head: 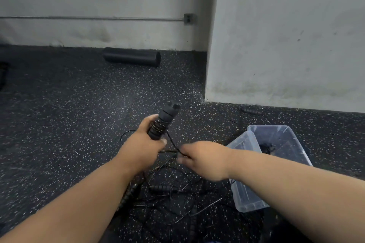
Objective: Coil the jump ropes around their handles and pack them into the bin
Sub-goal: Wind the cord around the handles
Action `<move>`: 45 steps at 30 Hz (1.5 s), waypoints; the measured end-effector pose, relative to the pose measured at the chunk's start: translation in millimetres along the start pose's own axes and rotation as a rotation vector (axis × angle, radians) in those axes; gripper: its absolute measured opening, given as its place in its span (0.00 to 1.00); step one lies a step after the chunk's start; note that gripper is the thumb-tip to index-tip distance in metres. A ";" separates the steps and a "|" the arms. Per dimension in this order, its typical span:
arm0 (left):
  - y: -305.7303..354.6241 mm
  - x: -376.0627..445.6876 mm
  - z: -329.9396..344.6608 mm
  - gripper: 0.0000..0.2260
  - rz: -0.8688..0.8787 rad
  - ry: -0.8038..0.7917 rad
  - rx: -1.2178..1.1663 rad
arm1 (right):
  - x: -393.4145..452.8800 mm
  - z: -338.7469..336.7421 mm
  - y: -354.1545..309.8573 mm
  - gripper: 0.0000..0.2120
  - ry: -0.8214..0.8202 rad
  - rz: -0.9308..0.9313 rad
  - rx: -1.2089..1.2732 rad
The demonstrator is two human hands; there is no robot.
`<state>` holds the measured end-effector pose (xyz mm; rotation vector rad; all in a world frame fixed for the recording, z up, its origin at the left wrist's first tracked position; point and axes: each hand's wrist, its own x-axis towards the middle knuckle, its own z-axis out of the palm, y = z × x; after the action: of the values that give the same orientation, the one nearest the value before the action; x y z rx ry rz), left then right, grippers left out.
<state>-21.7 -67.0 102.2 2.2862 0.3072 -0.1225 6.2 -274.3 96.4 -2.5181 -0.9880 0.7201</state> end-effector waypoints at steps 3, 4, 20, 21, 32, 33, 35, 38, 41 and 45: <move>-17.9 9.1 2.9 0.26 0.048 0.026 0.401 | -9.8 -16.3 -23.4 0.12 0.025 -0.099 -0.105; -21.2 7.2 6.0 0.25 0.086 0.001 0.498 | -13.6 -27.2 -27.6 0.12 0.073 -0.111 -0.081; 11.0 -6.9 -10.4 0.34 0.007 0.077 -0.217 | 2.0 8.8 20.5 0.19 -0.014 0.107 0.159; 4.7 -1.3 -12.1 0.34 -0.007 0.089 -0.078 | 0.0 7.4 12.9 0.16 -0.020 0.062 0.054; 1.5 -14.8 12.5 0.28 0.473 -0.371 0.561 | 1.2 -53.7 37.6 0.16 0.243 -0.006 0.493; 5.8 -18.5 12.2 0.26 0.484 -0.389 0.468 | 3.0 -45.3 43.7 0.17 0.191 0.017 0.536; 9.5 -24.3 10.0 0.23 0.427 -0.390 0.199 | 6.1 -25.6 50.3 0.18 0.129 0.045 0.684; 5.4 -19.9 5.6 0.26 0.243 -0.222 -0.049 | 9.3 -4.6 44.2 0.22 0.134 0.127 0.683; -1.1 -6.4 2.9 0.29 0.052 -0.062 -0.140 | 10.6 4.3 30.0 0.17 0.104 0.077 0.262; -21.4 6.6 0.4 0.37 0.020 -0.064 0.325 | 4.8 -1.5 8.7 0.15 0.119 -0.039 -0.112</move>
<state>-20.9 -52.3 85.3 2.6001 0.2454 -0.2502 14.7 -277.2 91.9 -2.5950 -1.0595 0.5105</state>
